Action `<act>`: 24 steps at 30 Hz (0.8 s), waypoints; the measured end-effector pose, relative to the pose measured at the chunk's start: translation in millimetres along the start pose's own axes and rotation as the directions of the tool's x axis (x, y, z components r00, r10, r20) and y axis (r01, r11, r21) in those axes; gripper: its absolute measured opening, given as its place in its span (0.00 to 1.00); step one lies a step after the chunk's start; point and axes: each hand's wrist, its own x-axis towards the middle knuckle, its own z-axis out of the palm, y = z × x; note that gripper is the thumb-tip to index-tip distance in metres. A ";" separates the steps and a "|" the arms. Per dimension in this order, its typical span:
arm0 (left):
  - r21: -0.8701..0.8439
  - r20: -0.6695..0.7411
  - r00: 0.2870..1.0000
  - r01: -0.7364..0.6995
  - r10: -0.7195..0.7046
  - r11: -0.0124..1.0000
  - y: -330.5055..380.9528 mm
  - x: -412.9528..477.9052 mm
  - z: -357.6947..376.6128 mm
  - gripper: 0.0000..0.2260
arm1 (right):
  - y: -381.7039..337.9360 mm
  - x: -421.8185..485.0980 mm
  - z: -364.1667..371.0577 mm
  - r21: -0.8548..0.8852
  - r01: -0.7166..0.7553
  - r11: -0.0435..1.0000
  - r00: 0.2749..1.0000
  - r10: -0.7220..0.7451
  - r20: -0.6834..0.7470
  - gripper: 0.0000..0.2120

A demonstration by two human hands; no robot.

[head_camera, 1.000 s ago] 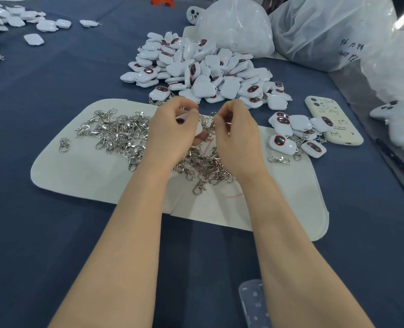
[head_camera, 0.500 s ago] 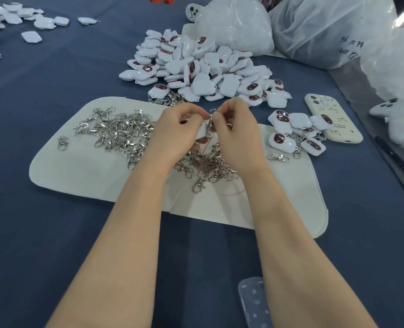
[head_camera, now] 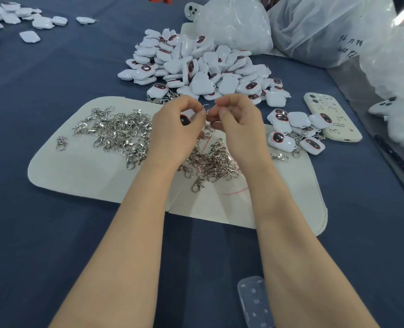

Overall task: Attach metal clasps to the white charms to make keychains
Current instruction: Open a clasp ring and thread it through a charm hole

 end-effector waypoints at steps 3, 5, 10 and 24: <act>-0.038 -0.003 1.000 0.005 -0.005 0.999 -0.5 -1.7 0.8 0.03 | 0.2 -0.3 -0.7 -0.030 -0.027 0.999 0.999 0.026 -0.024 0.09; -0.035 0.002 1.000 0.002 -0.002 0.999 -1.1 -2.1 1.3 0.02 | -0.5 -0.7 -0.8 -0.084 -0.025 0.996 0.999 0.023 -0.023 0.08; -0.025 0.018 1.000 0.000 0.001 1.000 -0.9 -0.9 1.0 0.06 | -2.5 -1.9 -0.5 -0.123 0.026 0.992 1.000 -0.025 0.014 0.07; 0.004 0.060 0.997 0.047 -0.047 0.999 -1.7 -0.9 6.0 0.03 | 1.2 2.1 -0.8 -0.165 0.088 0.982 0.996 -0.088 0.007 0.10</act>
